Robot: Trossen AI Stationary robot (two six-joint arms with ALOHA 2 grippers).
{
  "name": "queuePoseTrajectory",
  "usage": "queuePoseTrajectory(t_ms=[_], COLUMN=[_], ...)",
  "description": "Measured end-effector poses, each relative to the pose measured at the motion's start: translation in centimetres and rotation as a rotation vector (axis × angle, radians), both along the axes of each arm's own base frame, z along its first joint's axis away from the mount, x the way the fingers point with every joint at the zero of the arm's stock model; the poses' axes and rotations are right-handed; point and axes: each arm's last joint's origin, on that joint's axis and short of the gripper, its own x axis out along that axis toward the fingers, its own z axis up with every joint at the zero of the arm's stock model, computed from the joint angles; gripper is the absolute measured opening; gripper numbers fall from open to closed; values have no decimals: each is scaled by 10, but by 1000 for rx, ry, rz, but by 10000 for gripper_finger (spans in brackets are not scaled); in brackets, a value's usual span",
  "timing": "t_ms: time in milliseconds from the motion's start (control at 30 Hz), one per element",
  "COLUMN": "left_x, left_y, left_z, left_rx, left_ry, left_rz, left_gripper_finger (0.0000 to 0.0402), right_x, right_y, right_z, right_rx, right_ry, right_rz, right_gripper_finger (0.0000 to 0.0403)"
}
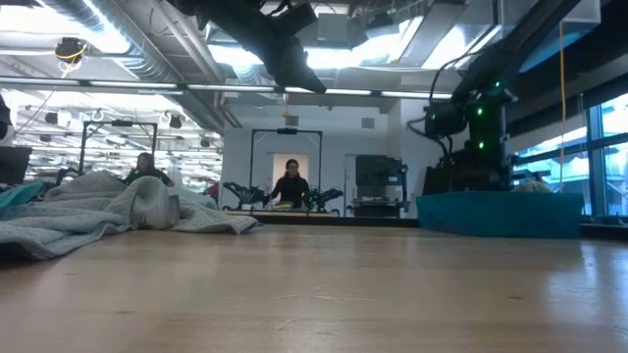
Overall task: Fold microfiber towels
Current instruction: Put the green microfiber cloth into the blue bin, then fold the top grey microfiber cloth
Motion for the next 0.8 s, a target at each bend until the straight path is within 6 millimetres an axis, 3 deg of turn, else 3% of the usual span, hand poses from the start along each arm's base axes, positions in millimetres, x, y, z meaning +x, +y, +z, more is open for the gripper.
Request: queuePoseTrajectory(t_ms=[200, 400, 633, 800], left_x=[0, -2, -18, -38], left_y=[0, 1, -2, -18], left_z=[0, -2, -6, 0], left_rx=[1, 7, 28, -75], left_ry=[0, 31, 182, 225], left_rz=[5, 34, 164, 187], left_gripper_finger=[89, 89, 89, 89], right_x=[-5, -9, -4, 2], right_y=[6, 26, 72, 110], right_z=[30, 63, 110, 110], right_rx=[-104, -145, -163, -226], right_ry=[-96, -286, -709, -996], right_rz=[12, 44, 294, 533], right_gripper_finger=[52, 68, 69, 69])
